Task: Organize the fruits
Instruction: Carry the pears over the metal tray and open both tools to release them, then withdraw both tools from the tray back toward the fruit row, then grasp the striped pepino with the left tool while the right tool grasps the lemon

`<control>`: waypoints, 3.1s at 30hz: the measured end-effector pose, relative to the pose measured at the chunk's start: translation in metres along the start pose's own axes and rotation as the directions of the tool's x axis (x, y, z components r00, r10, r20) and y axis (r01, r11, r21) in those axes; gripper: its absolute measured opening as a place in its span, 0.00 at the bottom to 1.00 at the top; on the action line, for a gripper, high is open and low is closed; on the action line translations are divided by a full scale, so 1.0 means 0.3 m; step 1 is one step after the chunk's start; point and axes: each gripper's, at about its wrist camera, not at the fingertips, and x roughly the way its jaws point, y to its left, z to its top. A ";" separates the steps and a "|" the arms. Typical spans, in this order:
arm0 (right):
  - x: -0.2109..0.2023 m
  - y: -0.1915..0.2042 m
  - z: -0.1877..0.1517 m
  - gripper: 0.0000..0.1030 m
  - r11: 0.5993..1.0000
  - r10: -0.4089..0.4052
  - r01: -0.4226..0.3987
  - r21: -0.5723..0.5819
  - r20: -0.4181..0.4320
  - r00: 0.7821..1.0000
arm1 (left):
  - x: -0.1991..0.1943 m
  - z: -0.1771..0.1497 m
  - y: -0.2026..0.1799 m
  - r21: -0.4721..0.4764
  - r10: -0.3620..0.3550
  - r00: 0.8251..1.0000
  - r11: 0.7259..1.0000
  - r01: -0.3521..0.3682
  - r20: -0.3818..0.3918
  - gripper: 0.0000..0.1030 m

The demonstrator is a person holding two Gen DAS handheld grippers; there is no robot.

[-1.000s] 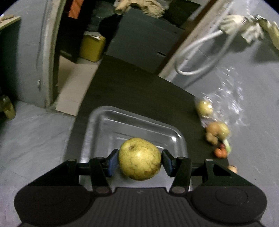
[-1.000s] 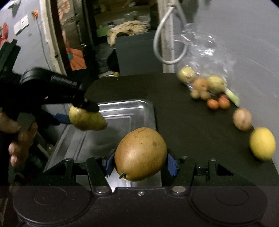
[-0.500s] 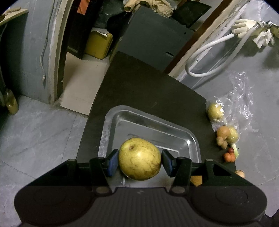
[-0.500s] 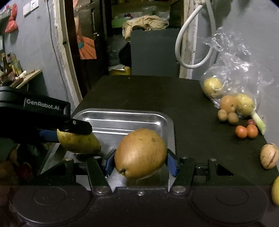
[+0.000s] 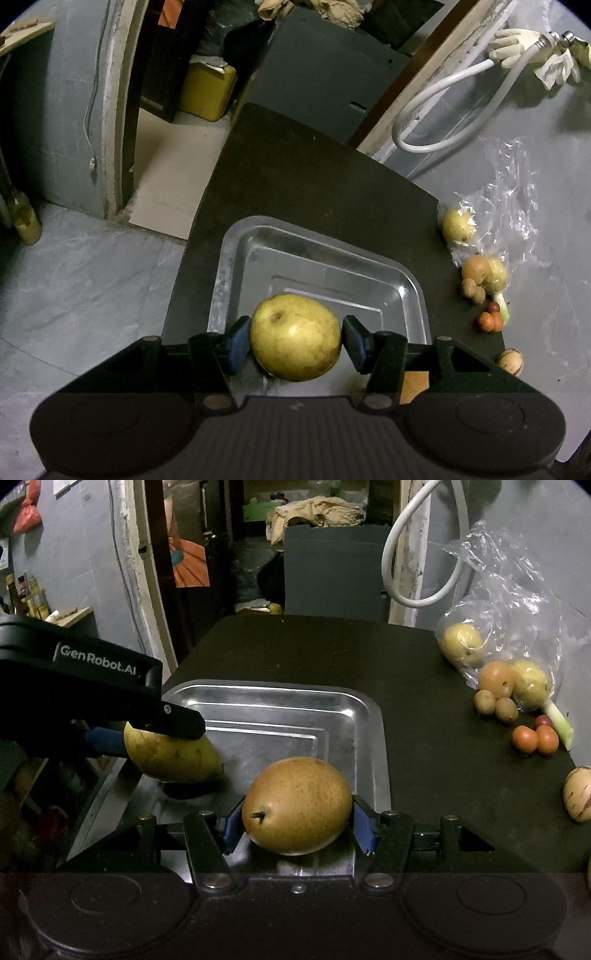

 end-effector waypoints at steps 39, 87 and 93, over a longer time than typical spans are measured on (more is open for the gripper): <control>-0.539 0.099 -0.279 0.99 0.990 -0.114 0.112 0.083 0.019 0.993 | -0.409 -0.306 0.068 0.321 -0.018 0.998 0.946 0.039 -0.068 0.99; -0.505 -0.478 -0.318 0.99 0.873 -0.399 0.398 0.283 -0.057 0.915 | -0.106 -0.326 -0.535 0.546 -0.110 0.969 0.809 0.218 -0.223 0.99; -0.427 -0.522 -0.287 0.99 0.881 -0.402 0.396 0.260 -0.031 0.915 | 0.001 -0.263 -0.642 0.530 -0.129 0.972 0.820 0.215 -0.196 0.99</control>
